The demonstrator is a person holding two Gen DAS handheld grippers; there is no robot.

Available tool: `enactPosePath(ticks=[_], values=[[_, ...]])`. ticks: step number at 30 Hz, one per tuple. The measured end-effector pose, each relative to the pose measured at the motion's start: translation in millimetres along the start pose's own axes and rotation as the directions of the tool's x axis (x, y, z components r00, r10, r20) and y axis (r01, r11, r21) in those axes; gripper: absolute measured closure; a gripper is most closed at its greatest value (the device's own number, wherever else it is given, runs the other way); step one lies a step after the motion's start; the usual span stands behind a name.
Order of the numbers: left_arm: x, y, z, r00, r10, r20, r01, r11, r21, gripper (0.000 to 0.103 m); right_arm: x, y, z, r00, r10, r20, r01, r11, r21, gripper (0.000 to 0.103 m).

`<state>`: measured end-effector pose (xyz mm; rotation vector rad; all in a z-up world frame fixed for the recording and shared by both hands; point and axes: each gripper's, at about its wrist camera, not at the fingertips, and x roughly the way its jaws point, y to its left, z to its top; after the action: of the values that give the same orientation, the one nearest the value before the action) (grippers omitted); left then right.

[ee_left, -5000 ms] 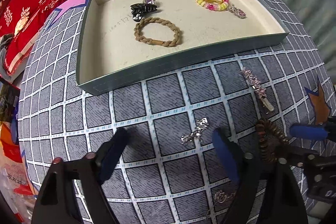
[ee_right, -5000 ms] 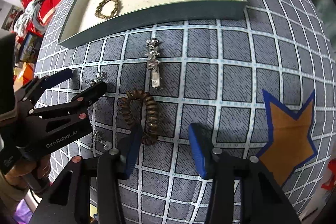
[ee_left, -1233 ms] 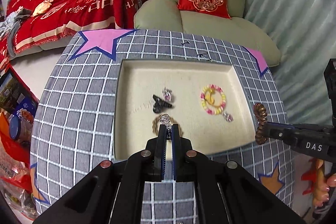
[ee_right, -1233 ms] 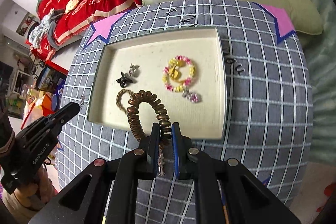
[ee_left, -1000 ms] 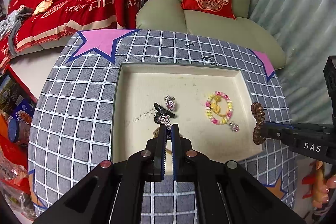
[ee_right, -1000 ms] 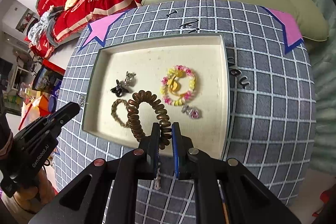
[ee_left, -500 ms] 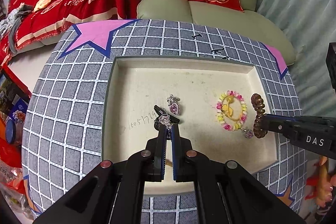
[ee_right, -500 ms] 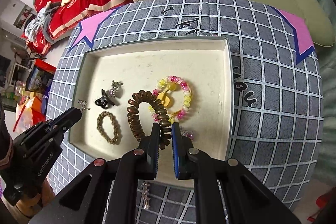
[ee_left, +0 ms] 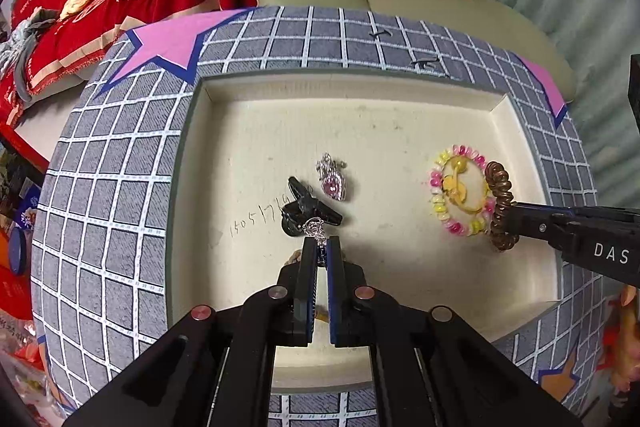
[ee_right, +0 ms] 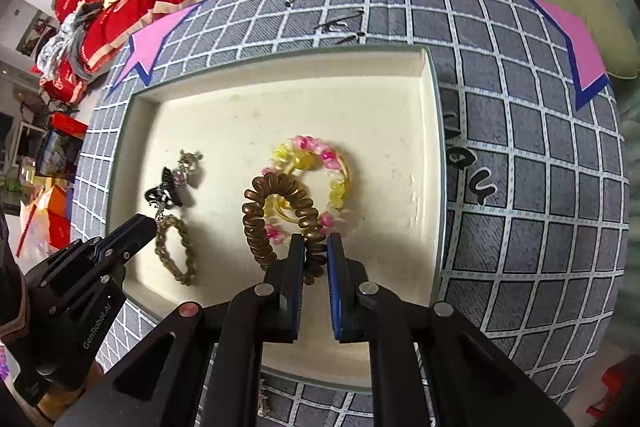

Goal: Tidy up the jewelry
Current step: 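Lower the coiled hair tie onto the yellow bracelet and the charm beside the clip, then open both tools to release the hair tie and charm in the tray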

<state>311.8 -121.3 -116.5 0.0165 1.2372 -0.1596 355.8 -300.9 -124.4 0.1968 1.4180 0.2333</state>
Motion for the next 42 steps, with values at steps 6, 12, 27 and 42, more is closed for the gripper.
enactPosePath(ticks=[6, 12, 27, 42], values=[[10, -4, -7, 0.999, 0.021, -0.026, -0.021, 1.000, 0.016, 0.090, 7, -4, -4, 1.000, 0.000, -0.012, 0.000, 1.000, 0.007, 0.091], [15, -6, -11, 0.999, 0.025, -0.037, -0.024, 1.000, 0.012, 0.089, 7, -7, -5, 1.000, 0.013, -0.023, -0.013, 1.000, 0.014, 0.090], [17, -4, -10, 0.997, 0.048, -0.062, -0.047, 0.999, 0.010, 0.089, 2, -13, -7, 0.998, 0.051, -0.025, -0.049, 0.997, 0.057, 0.066], [-17, -3, -4, 0.999, 0.035, -0.008, -0.035, 0.999, -0.001, 0.089, -43, -9, -11, 0.991, 0.114, 0.066, -0.119, 0.990, 0.079, 0.050]])
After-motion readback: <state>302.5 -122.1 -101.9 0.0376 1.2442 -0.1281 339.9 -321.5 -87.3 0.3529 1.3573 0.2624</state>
